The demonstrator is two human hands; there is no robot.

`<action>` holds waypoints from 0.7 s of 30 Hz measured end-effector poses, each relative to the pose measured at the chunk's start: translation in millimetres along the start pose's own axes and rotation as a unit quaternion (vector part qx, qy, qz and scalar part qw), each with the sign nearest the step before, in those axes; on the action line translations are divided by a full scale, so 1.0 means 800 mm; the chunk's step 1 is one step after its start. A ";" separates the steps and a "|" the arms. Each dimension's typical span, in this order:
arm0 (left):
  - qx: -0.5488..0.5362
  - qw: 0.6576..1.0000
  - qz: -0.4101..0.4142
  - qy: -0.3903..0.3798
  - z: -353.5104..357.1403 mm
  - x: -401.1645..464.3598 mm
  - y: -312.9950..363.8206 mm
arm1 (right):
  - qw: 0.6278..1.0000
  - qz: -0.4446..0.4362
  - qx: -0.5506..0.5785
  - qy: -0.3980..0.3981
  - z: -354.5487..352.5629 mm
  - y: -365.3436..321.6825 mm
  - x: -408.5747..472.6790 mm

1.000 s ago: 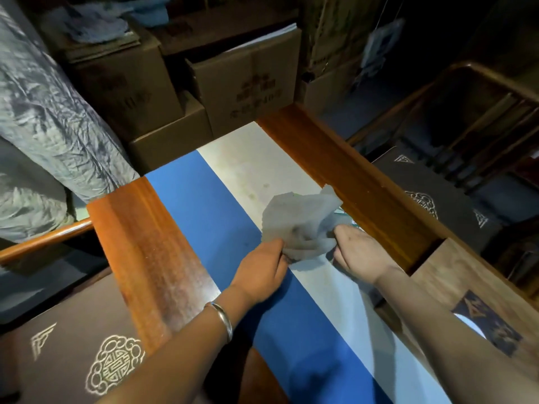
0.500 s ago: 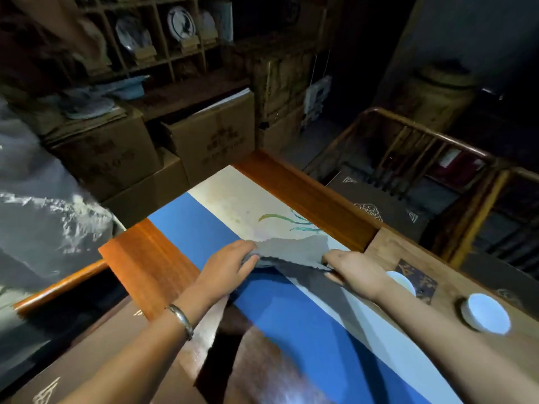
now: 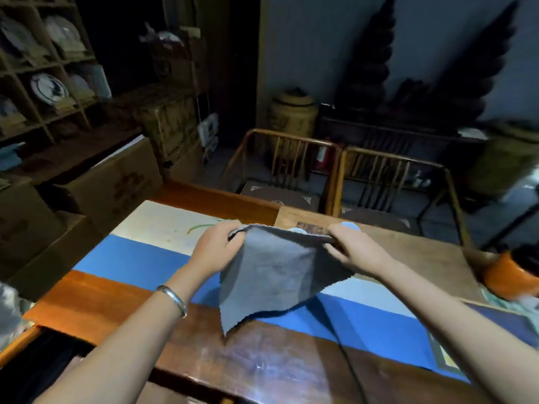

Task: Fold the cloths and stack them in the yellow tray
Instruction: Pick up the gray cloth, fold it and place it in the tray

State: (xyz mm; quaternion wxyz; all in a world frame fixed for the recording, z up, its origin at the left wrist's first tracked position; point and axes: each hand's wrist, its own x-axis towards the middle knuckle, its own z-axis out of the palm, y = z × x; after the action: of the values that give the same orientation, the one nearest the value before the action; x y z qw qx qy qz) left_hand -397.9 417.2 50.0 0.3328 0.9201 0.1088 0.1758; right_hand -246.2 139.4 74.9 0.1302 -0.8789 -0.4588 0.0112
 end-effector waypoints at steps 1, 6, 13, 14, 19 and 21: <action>-0.009 1.000 0.004 -0.007 0.009 0.003 0.015 | 1.000 0.016 -0.003 0.001 -0.009 0.009 -0.021; -0.056 0.995 0.034 -0.079 0.072 0.010 0.088 | 0.995 0.100 -0.004 0.030 -0.038 0.060 -0.118; -0.076 0.991 0.003 -0.112 0.162 0.016 0.164 | 0.981 0.190 -0.013 0.019 -0.054 0.150 -0.216; -0.088 0.989 -0.007 -0.116 0.173 0.018 0.175 | 0.980 0.195 0.001 0.033 -0.056 0.163 -0.227; -0.223 0.965 -0.109 -0.088 0.216 0.029 0.219 | 0.956 0.226 0.150 0.108 -0.067 0.220 -0.262; -0.241 0.960 -0.121 -0.078 0.228 0.032 0.230 | 0.952 0.225 0.171 0.120 -0.070 0.232 -0.268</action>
State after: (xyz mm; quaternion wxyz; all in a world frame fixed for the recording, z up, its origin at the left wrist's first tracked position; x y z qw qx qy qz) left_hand -287.0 181.8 45.1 0.5705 0.8036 0.1475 0.0830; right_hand -213.5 -147.1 63.0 0.3264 -0.9188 -0.2218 0.0130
